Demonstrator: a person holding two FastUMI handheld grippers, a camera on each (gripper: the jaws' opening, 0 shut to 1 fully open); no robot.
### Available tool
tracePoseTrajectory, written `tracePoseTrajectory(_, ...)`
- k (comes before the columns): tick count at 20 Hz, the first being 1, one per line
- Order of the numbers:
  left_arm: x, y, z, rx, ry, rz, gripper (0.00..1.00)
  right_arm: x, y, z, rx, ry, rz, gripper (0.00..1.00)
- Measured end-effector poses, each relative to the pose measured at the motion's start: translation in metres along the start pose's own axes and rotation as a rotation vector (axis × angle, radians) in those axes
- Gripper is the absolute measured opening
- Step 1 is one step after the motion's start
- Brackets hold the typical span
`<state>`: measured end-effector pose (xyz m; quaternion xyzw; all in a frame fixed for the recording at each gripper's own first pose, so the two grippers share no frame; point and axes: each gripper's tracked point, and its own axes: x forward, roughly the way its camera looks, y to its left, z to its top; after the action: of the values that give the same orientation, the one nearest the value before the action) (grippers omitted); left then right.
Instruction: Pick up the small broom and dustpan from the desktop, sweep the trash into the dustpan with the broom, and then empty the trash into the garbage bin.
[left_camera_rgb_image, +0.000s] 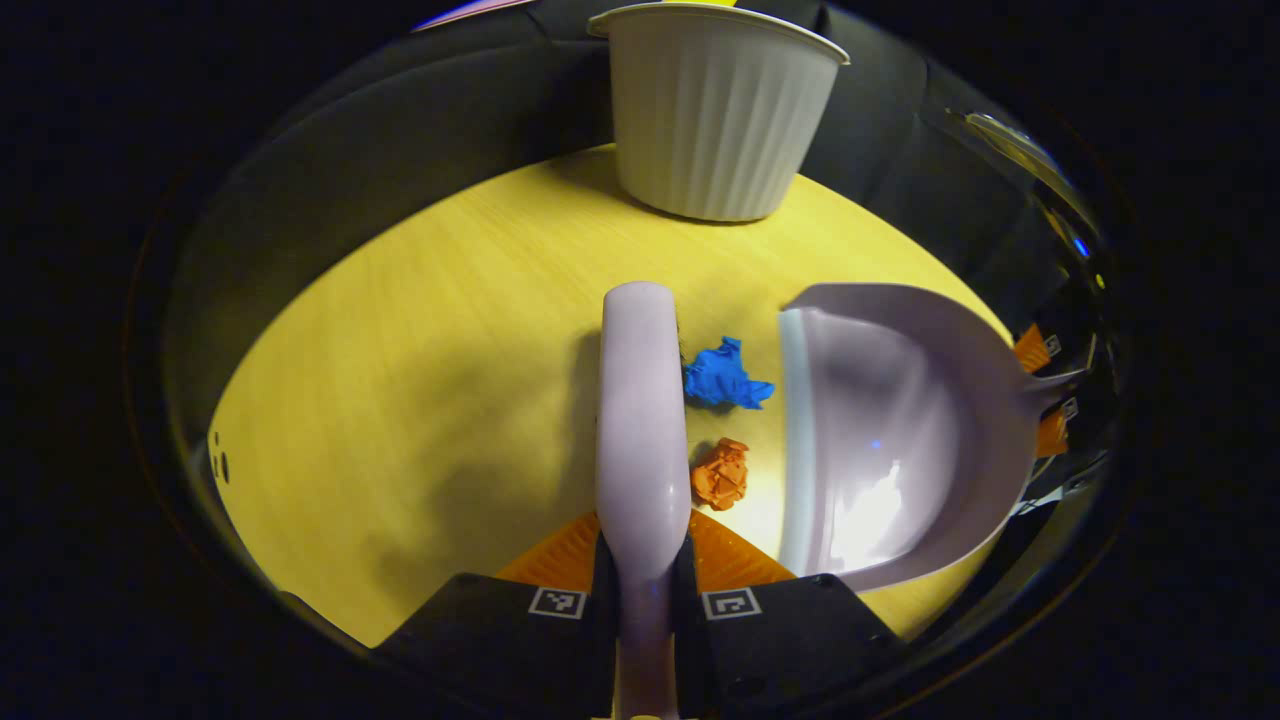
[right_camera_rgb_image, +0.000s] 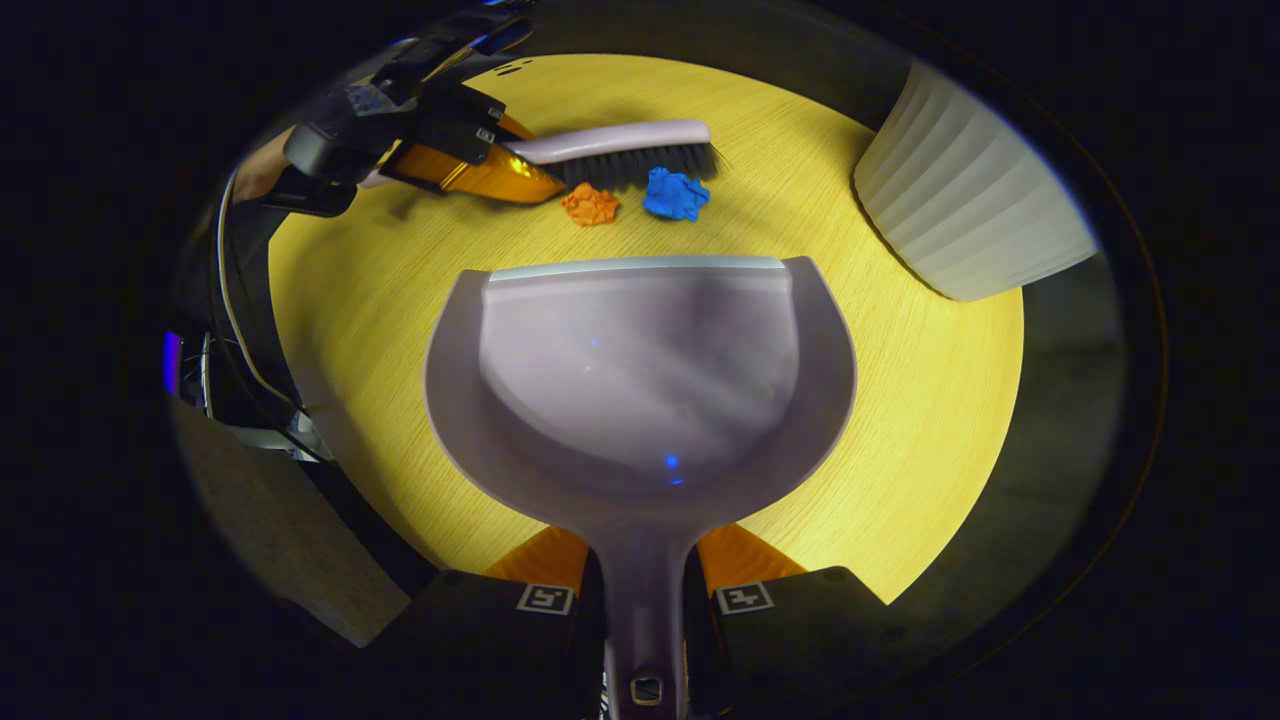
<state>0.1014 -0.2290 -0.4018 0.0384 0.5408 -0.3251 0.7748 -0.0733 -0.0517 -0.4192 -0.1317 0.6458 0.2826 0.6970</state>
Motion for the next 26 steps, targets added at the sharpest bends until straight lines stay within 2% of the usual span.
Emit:
tracePoseTrajectory(2,-0.007,-0.049,0.001,-0.078,0.009,-0.193,0.28,0.001,0.000,-0.001,-0.001,0.001,-0.005,0.37)
tracePoseTrajectory(3,-0.012,-0.068,0.006,-0.111,0.005,-0.260,0.28,0.001,0.000,0.000,-0.003,-0.005,-0.008,0.37)
tracePoseTrajectory(4,-0.017,-0.075,0.010,-0.121,-0.010,-0.270,0.28,0.001,-0.001,0.001,-0.001,-0.015,-0.013,0.34)
tracePoseTrajectory(5,-0.022,-0.071,0.013,-0.117,-0.024,-0.250,0.25,0.001,-0.001,0.003,0.007,-0.031,-0.018,0.37)
tracePoseTrajectory(8,-0.052,-0.058,0.023,-0.111,-0.068,-0.119,0.28,-0.001,-0.005,-0.002,0.039,-0.070,-0.054,0.37)
tracePoseTrajectory(11,-0.072,-0.050,0.022,-0.107,-0.101,0.024,0.27,-0.008,-0.005,0.001,0.127,-0.126,-0.077,0.37)
tracePoseTrajectory(14,-0.080,-0.060,0.025,-0.145,-0.120,0.104,0.27,-0.030,-0.008,-0.001,0.230,-0.164,-0.112,0.37)
tracePoseTrajectory(20,-0.070,-0.057,0.011,-0.181,-0.073,0.188,0.28,-0.092,-0.037,-0.014,0.453,-0.182,-0.224,0.37)
tracePoseTrajectory(22,-0.064,-0.060,0.005,-0.174,-0.061,0.196,0.27,-0.122,-0.058,-0.009,0.486,-0.219,-0.274,0.40)
tracePoseTrajectory(23,-0.060,-0.058,0.006,-0.176,-0.057,0.193,0.27,-0.139,-0.068,-0.006,0.503,-0.237,-0.295,0.36)
tracePoseTrajectory(26,-0.061,-0.055,0.005,-0.197,-0.055,0.174,0.28,-0.186,-0.092,0.008,0.547,-0.292,-0.359,0.36)
